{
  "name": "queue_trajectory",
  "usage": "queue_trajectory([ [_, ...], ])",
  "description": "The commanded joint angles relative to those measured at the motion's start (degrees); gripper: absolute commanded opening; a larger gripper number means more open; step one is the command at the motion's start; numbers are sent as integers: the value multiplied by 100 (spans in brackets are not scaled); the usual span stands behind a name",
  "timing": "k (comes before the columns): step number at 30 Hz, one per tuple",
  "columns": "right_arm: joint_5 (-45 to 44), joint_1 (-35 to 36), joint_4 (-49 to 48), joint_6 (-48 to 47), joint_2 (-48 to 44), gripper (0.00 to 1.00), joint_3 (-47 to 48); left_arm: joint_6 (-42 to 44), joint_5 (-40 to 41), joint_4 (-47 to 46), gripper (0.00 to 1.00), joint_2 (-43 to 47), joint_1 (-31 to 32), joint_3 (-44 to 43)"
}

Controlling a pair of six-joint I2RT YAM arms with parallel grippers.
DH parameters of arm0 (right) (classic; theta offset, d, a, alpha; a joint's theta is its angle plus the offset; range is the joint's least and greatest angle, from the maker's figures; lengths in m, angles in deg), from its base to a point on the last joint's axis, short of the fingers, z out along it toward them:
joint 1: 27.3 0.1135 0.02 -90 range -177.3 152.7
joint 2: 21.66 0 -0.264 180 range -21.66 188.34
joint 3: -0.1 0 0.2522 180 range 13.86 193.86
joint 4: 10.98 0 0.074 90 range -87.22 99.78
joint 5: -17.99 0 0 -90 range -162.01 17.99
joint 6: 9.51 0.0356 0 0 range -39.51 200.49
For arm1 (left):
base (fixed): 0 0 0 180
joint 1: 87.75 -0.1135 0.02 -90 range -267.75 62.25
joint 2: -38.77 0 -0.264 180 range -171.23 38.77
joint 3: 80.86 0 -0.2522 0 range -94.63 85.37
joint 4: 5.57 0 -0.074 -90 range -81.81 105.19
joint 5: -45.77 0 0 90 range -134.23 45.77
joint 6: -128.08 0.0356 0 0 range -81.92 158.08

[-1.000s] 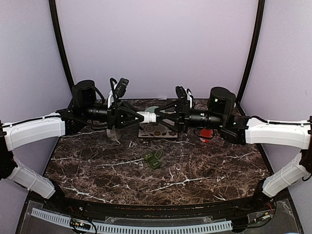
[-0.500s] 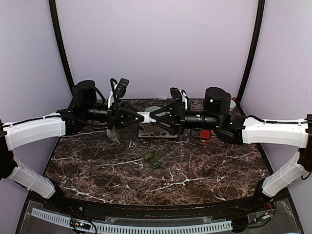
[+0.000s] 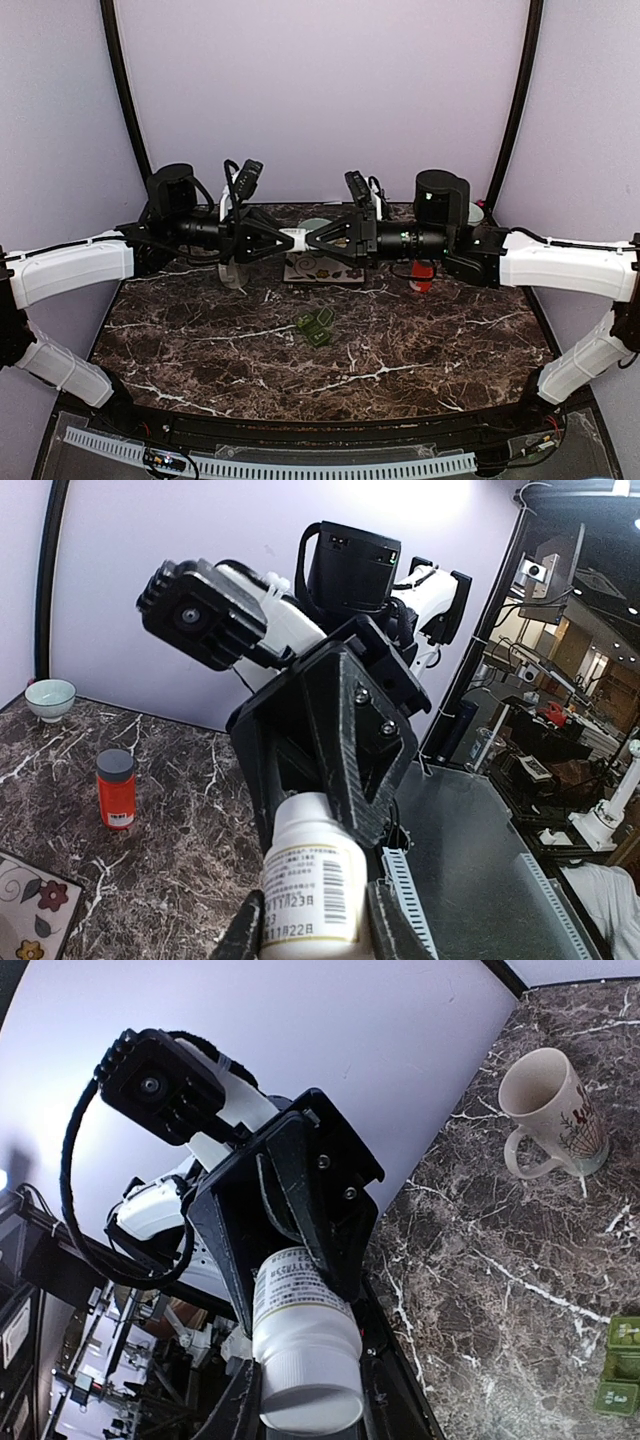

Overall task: Sort the pills into containers
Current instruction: Unscrew the lid of the pill bottle.

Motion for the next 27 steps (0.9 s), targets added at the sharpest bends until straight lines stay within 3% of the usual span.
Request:
queue_trajectory([
  [1,271,97,363,-1725,29,9,386,-207,-198,59,0,96,42,-91],
  [6,324,244,1115,-3643,-5,9,617,-536,-566,6,0,12,45,-199],
  [12,-544,419,1759,-5143,-112,10,602,-917,-888,-190,0,-80,40,-248],
  [19,-1496,659,1659,-5879,-274,12,375,-1187,-1116,-412,0,-223,36,-253],
  [27,-1637,697,1470,-5975,-334,12,288,-1259,-1133,-500,0,-221,40,-240],
])
